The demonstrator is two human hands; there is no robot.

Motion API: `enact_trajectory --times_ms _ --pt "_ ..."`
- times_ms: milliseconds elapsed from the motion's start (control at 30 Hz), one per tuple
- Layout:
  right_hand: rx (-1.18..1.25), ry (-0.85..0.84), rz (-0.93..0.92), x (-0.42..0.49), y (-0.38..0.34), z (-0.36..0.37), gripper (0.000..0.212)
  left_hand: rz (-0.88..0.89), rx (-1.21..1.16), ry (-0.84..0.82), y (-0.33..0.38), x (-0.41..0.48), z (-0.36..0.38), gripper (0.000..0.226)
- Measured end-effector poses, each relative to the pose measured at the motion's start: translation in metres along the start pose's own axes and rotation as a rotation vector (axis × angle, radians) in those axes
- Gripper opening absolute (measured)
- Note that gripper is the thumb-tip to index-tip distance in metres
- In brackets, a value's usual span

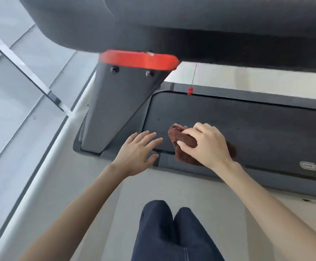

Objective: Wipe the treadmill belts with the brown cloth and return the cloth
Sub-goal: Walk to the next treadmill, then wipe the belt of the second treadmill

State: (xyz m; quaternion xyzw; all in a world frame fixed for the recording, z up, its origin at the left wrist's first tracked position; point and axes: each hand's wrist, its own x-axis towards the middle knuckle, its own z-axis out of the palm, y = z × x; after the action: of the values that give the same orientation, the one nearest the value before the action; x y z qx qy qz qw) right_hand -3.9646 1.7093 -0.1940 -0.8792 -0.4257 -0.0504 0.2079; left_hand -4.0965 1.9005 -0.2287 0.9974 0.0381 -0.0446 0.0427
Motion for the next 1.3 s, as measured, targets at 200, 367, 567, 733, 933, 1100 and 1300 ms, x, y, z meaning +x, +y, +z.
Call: enact_trajectory --times_ms 200,367,567,733,933,1100,1300 --pt "-0.038 0.012 0.058 -0.008 0.051 0.095 0.022 -0.008 -0.001 0.008 -0.017 0.052 0.098 0.053" --pt "-0.058 0.064 0.061 0.001 0.089 0.166 0.023 0.043 0.037 0.030 -0.031 0.093 0.168 0.052" --pt "-0.077 0.007 0.090 0.005 0.137 0.289 0.032 0.019 0.057 0.032 -0.056 0.123 0.294 0.053" --pt "-0.070 -0.099 0.133 0.008 0.180 0.414 0.036 -0.083 0.044 -0.029 -0.077 0.141 0.398 0.052" --pt "-0.095 -0.294 0.219 0.013 0.223 0.520 0.044 -0.160 0.049 -0.158 -0.088 0.154 0.464 0.052" --pt "-0.137 -0.172 0.223 0.003 0.237 0.593 0.034 -0.213 0.055 -0.107 -0.115 0.191 0.518 0.052" --pt "-0.089 0.020 0.112 0.019 0.252 0.611 0.024 -0.240 0.048 0.013 -0.152 0.223 0.565 0.051"
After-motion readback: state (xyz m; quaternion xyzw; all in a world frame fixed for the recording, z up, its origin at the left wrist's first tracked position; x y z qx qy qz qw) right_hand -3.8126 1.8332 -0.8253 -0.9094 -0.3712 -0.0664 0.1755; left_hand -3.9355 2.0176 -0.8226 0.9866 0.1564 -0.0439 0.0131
